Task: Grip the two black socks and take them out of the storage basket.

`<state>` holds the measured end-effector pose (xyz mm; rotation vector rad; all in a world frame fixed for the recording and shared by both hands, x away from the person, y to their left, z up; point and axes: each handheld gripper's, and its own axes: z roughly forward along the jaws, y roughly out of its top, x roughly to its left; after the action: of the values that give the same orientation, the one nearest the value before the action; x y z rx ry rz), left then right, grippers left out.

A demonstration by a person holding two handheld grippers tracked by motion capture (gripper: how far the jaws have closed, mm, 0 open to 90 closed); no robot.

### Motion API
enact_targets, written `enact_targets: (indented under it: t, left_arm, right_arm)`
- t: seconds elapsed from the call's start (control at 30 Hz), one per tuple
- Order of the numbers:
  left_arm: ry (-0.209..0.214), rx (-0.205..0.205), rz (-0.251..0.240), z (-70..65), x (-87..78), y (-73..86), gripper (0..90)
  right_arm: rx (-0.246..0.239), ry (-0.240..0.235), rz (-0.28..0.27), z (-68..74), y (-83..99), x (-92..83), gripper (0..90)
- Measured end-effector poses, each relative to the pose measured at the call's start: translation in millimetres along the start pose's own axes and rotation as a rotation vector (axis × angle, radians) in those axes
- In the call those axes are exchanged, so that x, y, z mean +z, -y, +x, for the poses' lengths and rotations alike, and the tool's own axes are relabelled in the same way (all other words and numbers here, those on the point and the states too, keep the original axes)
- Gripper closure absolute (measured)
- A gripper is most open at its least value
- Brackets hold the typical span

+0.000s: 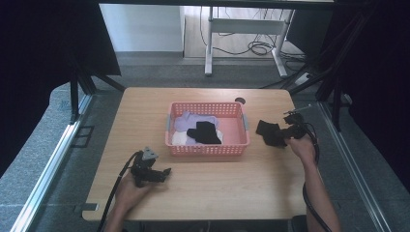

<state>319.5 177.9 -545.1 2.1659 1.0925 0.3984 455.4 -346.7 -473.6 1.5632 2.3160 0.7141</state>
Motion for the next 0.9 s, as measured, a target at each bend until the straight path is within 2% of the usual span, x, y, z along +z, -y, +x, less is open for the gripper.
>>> enact_targets:
  t: [0.17, 0.23, 0.27, 0.43, 0.63, 0.7, 0.77, 0.9]
  left_arm:
    - [0.000, 0.000, 0.000, 0.0, 0.0, 0.0, 11.0]
    - [0.000, -0.001, 0.000, 0.0, 0.0, 0.0, 11.0]
    - [0.000, -0.002, 0.000, -0.1, 0.0, 0.0, 11.0]
    - [0.000, -0.002, 0.001, -0.1, -0.1, 0.0, 11.0]
    - [0.000, -0.001, 0.001, 0.0, -0.1, 0.0, 11.0]
    - [0.000, 0.003, 0.005, 0.2, -0.3, 0.0, 11.0]
    - [0.000, 0.003, 0.005, 0.2, -0.3, 0.0, 11.0]
    - [0.000, 0.003, 0.005, 0.2, -0.3, 0.0, 11.0]
  right_arm:
    - [0.012, -0.002, 0.008, -2.5, 4.6, 1.7, 73.9]
    - [0.011, -0.005, -0.001, -2.3, 3.0, -2.7, 70.0]
    - [0.011, -0.004, -0.017, -1.4, 0.0, -9.5, 65.4]
    - [-0.003, -0.011, -0.051, 2.3, -5.3, -21.7, 58.5]
    - [-0.032, -0.035, -0.079, 12.9, -16.1, -36.3, 46.8]
    - [-0.051, -0.034, -0.093, 18.6, -21.0, -40.9, 43.6]
    - [-0.076, -0.054, -0.111, 28.5, -30.4, -47.4, 39.5]
    - [-0.099, -0.070, -0.122, 37.5, -38.5, -50.5, 36.3]
